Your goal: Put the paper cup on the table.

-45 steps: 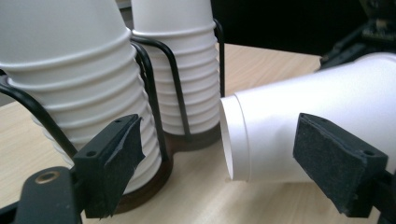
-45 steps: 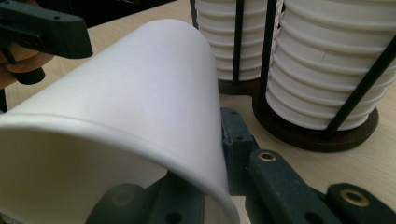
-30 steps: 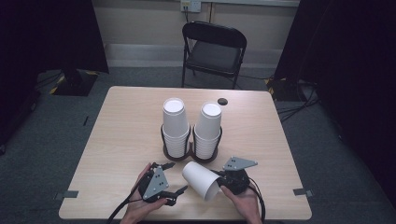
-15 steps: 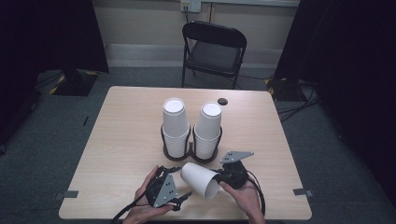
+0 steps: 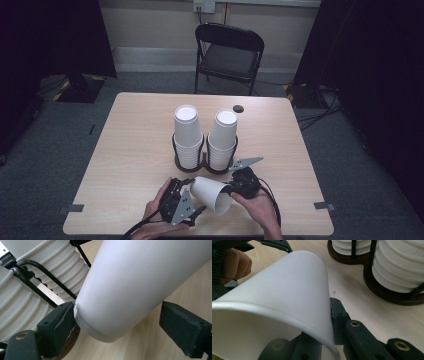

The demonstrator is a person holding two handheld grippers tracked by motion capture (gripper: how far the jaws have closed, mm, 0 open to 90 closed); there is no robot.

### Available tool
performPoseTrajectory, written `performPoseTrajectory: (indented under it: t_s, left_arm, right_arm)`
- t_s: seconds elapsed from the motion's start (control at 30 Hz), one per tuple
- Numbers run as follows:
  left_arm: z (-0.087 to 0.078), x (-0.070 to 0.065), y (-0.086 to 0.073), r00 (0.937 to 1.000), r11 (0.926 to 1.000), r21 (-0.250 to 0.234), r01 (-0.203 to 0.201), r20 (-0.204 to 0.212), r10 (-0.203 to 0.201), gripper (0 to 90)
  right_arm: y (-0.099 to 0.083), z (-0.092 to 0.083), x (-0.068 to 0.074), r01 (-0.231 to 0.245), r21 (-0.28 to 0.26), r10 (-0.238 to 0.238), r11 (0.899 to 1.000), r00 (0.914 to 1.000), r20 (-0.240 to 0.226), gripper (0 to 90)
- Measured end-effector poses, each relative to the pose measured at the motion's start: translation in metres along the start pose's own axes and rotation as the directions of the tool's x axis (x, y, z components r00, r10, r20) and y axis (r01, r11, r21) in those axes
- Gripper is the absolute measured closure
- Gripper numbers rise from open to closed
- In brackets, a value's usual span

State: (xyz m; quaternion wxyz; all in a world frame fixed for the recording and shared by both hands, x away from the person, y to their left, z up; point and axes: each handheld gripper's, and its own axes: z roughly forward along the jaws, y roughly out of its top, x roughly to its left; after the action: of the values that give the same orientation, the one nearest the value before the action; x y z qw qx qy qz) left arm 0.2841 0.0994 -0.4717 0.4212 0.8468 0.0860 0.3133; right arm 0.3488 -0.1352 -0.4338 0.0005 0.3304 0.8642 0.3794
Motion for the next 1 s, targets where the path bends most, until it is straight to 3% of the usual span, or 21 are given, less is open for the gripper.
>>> performPoseTrajectory:
  t_s: [0.17, 0.27, 0.43, 0.67, 0.73, 0.83, 0.9, 1.0]
  left_arm:
    - [0.005, -0.003, 0.005, 0.9995, 0.9995, 0.003, -0.032, -0.001, 0.032, 6.8]
    - [0.008, -0.005, 0.008, 0.9995, 0.9995, 0.010, -0.030, 0.009, 0.030, 2.8]
    - [0.014, -0.009, 0.016, 0.9972, 0.9972, 0.009, -0.074, 0.010, 0.074, 3.7]
    - [0.017, -0.011, 0.019, 0.9989, 0.9990, -0.005, -0.045, 0.010, 0.045, 4.5]
    - [0.017, -0.012, 0.022, 0.9981, 0.9980, -0.029, -0.056, 0.023, 0.057, 7.8]
    - [0.018, -0.015, 0.027, 0.9956, 0.9955, -0.014, -0.094, 0.006, 0.094, 8.3]
    - [0.020, -0.015, 0.029, 0.9971, 0.9968, -0.033, -0.073, 0.016, 0.074, 8.8]
    - [0.020, -0.015, 0.032, 0.9966, 0.9958, -0.041, -0.082, 0.003, 0.082, 8.7]
  right_arm:
    - [0.003, 0.004, 0.002, 0.003, 0.018, -0.002, 1.000, 1.0000, -0.009, 86.5]
    - [0.005, 0.007, 0.003, 0.009, 0.024, -0.009, 1.000, 0.9999, -0.013, 86.6]
    - [0.008, 0.009, 0.004, 0.017, 0.027, -0.016, 0.999, 0.9996, -0.023, 86.8]
    - [0.007, 0.010, 0.005, 0.015, 0.004, -0.014, 1.000, 0.9996, -0.025, 87.0]
    - [0.008, 0.011, 0.004, 0.014, 0.001, -0.014, 1.000, 0.9997, -0.020, 87.5]
    - [0.008, 0.013, 0.004, 0.010, 0.005, -0.010, 1.000, 0.9996, -0.025, 87.7]
    - [0.008, 0.013, 0.004, 0.009, -0.002, -0.009, 1.000, 0.9996, -0.025, 87.7]
    - [0.009, 0.013, 0.005, 0.006, -0.011, -0.006, 1.000, 0.9995, -0.031, 87.9]
